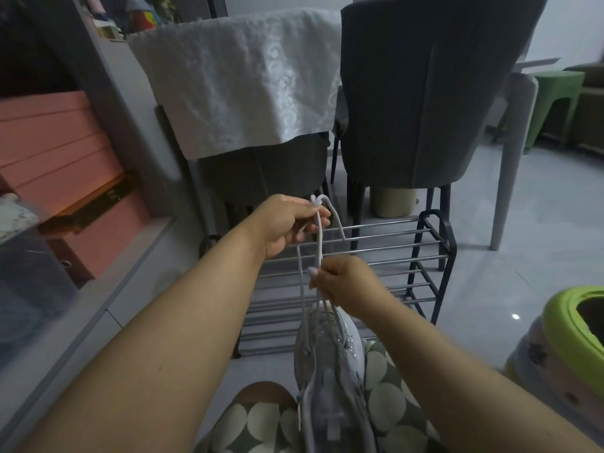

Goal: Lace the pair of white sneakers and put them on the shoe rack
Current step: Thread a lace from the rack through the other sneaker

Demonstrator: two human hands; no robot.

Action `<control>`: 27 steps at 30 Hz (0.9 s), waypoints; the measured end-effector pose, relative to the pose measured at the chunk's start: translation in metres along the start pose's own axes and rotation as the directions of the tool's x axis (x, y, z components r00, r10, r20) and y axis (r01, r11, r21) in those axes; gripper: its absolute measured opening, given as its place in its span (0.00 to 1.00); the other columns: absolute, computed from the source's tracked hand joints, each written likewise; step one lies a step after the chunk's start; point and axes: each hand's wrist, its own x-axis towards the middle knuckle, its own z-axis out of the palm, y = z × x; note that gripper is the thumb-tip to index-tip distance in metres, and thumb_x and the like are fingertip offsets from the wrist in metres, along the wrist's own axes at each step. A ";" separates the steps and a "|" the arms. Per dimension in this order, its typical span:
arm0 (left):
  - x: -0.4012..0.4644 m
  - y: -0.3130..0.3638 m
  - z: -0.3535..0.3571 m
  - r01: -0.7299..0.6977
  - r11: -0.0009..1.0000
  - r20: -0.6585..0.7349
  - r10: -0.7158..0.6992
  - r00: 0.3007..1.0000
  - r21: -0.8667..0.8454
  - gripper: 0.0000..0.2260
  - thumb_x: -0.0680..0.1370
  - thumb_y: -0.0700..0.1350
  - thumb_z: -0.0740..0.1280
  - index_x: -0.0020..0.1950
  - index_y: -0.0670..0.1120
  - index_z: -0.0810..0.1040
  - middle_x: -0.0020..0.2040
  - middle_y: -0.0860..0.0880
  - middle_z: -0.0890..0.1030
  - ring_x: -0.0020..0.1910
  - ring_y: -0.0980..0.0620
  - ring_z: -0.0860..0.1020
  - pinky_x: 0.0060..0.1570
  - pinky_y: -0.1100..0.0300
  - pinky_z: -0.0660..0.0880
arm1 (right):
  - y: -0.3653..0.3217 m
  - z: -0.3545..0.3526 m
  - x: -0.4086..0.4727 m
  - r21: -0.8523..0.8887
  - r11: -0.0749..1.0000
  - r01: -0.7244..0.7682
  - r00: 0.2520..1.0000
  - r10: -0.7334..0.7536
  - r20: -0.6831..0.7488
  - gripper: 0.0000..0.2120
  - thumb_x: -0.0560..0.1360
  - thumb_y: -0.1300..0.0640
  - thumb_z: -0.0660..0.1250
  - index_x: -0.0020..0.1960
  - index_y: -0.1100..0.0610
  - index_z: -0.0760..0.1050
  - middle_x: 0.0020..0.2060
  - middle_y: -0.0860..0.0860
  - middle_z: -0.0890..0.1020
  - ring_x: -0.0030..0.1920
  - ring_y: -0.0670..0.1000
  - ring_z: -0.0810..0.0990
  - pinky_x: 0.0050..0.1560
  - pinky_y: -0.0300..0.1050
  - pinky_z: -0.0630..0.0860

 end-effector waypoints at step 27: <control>-0.063 -0.057 0.021 0.184 0.982 0.174 -0.176 0.969 -0.036 0.14 0.83 0.48 0.56 0.43 0.44 0.75 0.44 0.44 0.82 0.39 0.51 0.78 0.41 0.58 0.72 | -0.028 -0.032 0.020 -0.023 0.998 -0.063 0.992 0.060 -0.107 0.20 0.76 0.42 0.63 0.43 0.59 0.78 0.31 0.54 0.78 0.31 0.49 0.73 0.37 0.49 0.76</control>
